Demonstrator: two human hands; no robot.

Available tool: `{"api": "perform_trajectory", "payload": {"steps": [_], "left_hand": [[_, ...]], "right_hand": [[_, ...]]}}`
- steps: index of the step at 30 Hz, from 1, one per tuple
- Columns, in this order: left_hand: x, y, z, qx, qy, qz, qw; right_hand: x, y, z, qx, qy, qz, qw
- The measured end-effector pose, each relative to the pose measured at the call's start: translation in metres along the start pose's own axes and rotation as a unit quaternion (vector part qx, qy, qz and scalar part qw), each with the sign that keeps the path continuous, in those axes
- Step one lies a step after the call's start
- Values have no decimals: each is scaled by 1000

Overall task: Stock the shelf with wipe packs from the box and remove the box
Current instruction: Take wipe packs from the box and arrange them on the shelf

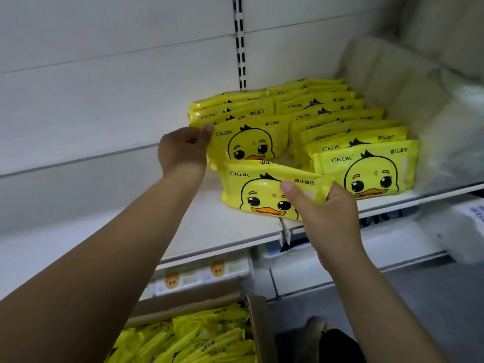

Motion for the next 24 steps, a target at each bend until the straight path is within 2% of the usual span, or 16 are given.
{"api": "perform_trajectory", "payload": {"steps": [3, 5, 8, 11, 13, 18, 24], "left_hand": [[-2, 8, 13, -22, -34, -9, 999], [-3, 24, 20, -6, -15, -31, 999], [2, 53, 24, 131, 27, -31, 991], [5, 81, 24, 282, 74, 10, 957], [6, 94, 24, 334, 97, 30, 937], [10, 105, 31, 296, 121, 46, 947], [16, 94, 37, 180, 179, 47, 966]], "right_hand": [[-1, 2, 0, -4, -1, 1, 1000], [0, 3, 1, -6, 1, -4, 1000], [1, 5, 3, -10, -10, -15, 1000], [2, 7, 2, -5, -27, -43, 999], [3, 10, -1, 12, -34, -49, 998], [6, 17, -5, 40, -17, -19, 999], [4, 11, -3, 10, 19, 8, 1000]]}}
Point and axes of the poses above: each hand's wrist, its own y-axis away from the middle knuckle, its own z-axis out of the back of the hand, x = y × z, the point moved 3 cm from there along -y, towards the middle knuckle, and after that the axes turned 7 degrees about x, right-handed, at the moved point
